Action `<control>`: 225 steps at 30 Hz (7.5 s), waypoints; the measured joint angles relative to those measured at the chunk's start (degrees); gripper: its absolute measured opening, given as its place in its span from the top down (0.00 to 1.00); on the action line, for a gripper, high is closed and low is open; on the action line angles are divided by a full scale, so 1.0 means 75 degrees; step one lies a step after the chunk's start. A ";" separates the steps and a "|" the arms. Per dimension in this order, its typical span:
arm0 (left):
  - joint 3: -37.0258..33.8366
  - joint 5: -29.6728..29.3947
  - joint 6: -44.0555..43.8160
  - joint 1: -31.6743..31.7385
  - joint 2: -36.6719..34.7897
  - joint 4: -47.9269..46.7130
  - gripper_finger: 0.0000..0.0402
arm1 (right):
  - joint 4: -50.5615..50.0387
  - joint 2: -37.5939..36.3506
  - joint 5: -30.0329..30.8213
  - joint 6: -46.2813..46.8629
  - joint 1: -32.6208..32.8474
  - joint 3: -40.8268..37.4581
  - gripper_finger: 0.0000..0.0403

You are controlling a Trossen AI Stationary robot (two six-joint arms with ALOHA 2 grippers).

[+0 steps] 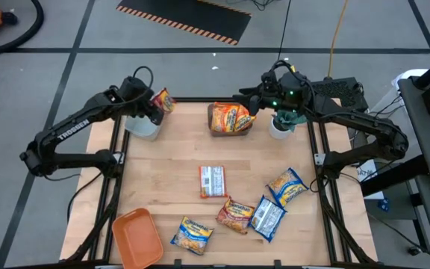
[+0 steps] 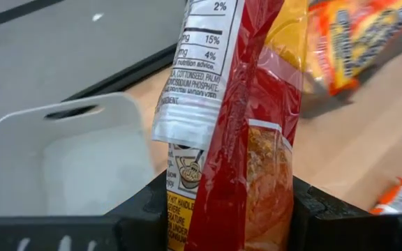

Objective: Sort Maruchan noodles
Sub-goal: Put the left red noodle pack into the grey bin, then put the red noodle pack into the grey bin

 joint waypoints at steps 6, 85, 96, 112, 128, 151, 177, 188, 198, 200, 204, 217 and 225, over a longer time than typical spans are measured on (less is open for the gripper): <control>0.0000 -0.0787 -0.0035 0.0208 0.0000 -0.0174 0.62 | 0.0001 -0.0003 -0.0007 -0.0052 -0.0001 0.0000 0.33; 0.0828 0.0251 -0.3554 -0.2296 0.1606 0.0027 0.35 | -0.5401 -0.2362 -0.2943 -0.0620 -0.0722 0.0003 0.33; 0.0828 0.1330 -0.4128 -0.4429 0.1604 0.0698 0.35 | -0.5519 -0.2092 -0.1704 0.0638 0.0445 0.0003 0.33; 0.0827 0.1501 -0.4009 -0.6076 0.1604 0.0957 0.35 | -0.5428 -0.0938 -0.1222 0.1676 0.3010 0.0003 0.33; 0.0822 0.0172 -0.4150 -0.7613 0.1604 0.1055 0.35 | -0.5371 0.0830 -0.0239 0.0699 0.5197 0.0003 0.33; 0.0816 -0.0523 -0.4571 -0.8324 0.1614 0.1050 0.35 | -0.3073 0.2286 -0.0629 -0.1186 0.5623 -0.1781 0.33; 0.0685 -0.0703 -0.4763 -0.8246 0.1667 0.0967 0.35 | 0.0663 0.2279 -0.0603 -0.2133 0.5702 -0.4331 0.38; 0.0685 -0.0721 -0.4688 -0.7519 0.1667 0.0964 0.35 | 0.1832 0.2285 -0.0821 -0.2250 0.5702 -0.4785 0.75; 0.0670 -0.1015 -0.4864 -0.7034 0.1978 0.1149 0.35 | 0.2172 0.2247 -0.0822 -0.2119 0.5573 -0.4785 0.98; 0.0676 -0.0847 -0.4984 -0.7091 0.2140 0.1566 0.35 | 0.2188 0.2135 -0.0827 -0.2019 0.5475 -0.4785 0.99; 0.0691 -0.0662 -0.5052 -0.7234 0.2569 0.2735 0.35 | 0.1959 0.1797 -0.0819 -0.1891 0.5293 -0.4789 1.00; 0.0685 -0.0479 -0.5442 -0.7307 0.4165 0.5346 0.35 | 0.1577 0.0522 -0.0825 -0.2430 0.4579 -0.4790 1.00; 0.0678 -0.0360 -0.4970 -0.6967 0.4356 0.5340 0.35 | 0.1016 -0.0088 -0.0823 -0.3470 0.4215 -0.4794 1.00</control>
